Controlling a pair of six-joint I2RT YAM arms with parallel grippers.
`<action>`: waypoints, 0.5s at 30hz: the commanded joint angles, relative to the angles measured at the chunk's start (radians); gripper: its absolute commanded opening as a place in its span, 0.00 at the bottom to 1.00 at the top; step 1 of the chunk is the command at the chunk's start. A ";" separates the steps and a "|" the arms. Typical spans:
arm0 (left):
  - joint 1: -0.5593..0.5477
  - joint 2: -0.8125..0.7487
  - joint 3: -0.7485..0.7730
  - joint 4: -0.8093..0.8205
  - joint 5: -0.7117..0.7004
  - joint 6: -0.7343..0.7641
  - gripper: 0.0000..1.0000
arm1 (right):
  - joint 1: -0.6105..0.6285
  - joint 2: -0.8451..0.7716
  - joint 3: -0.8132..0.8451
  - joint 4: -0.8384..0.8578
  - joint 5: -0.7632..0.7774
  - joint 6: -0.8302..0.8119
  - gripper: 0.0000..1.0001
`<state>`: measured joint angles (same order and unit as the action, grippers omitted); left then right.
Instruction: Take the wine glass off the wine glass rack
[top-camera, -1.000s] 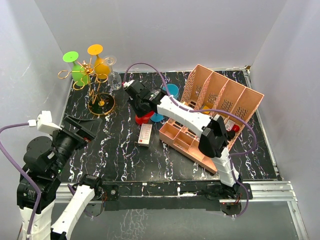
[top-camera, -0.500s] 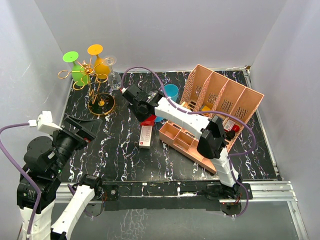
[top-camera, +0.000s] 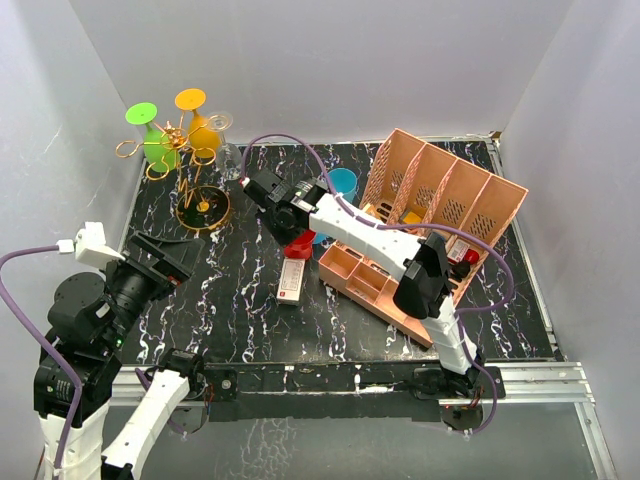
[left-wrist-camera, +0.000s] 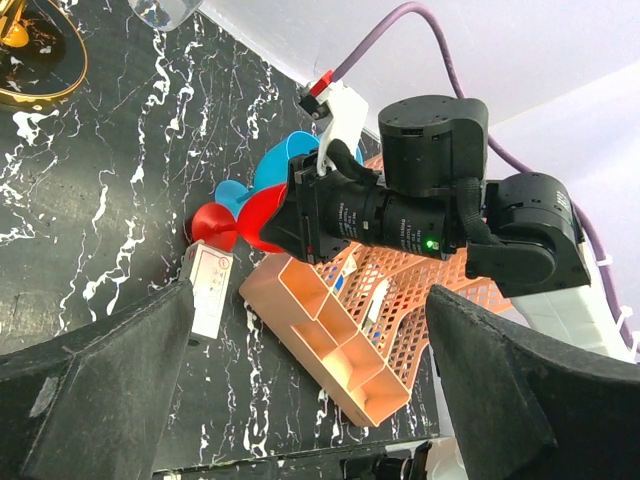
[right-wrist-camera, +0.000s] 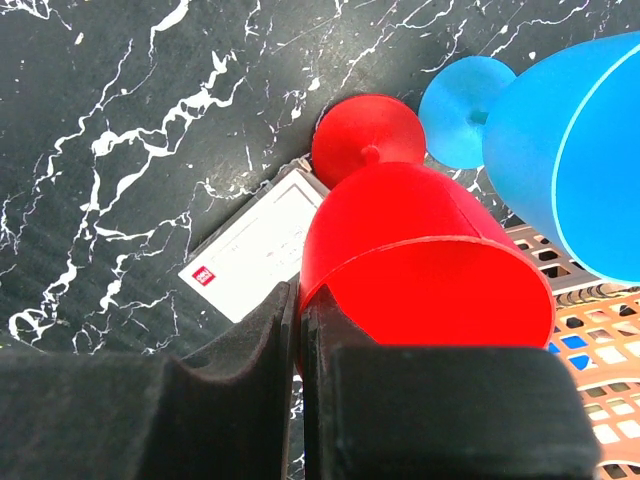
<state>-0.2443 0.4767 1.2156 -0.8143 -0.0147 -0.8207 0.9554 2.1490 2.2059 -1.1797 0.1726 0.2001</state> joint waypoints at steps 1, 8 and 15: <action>0.002 0.016 0.013 0.001 -0.005 0.017 0.97 | 0.011 0.019 0.078 -0.023 -0.010 -0.006 0.08; 0.001 0.019 0.016 -0.002 -0.006 0.020 0.97 | 0.011 0.066 0.107 -0.044 0.002 -0.006 0.09; 0.001 0.025 0.027 -0.003 -0.007 0.022 0.97 | 0.010 0.093 0.148 -0.044 0.019 -0.012 0.18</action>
<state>-0.2447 0.4782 1.2156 -0.8169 -0.0154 -0.8177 0.9649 2.2219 2.2986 -1.2201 0.1696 0.1936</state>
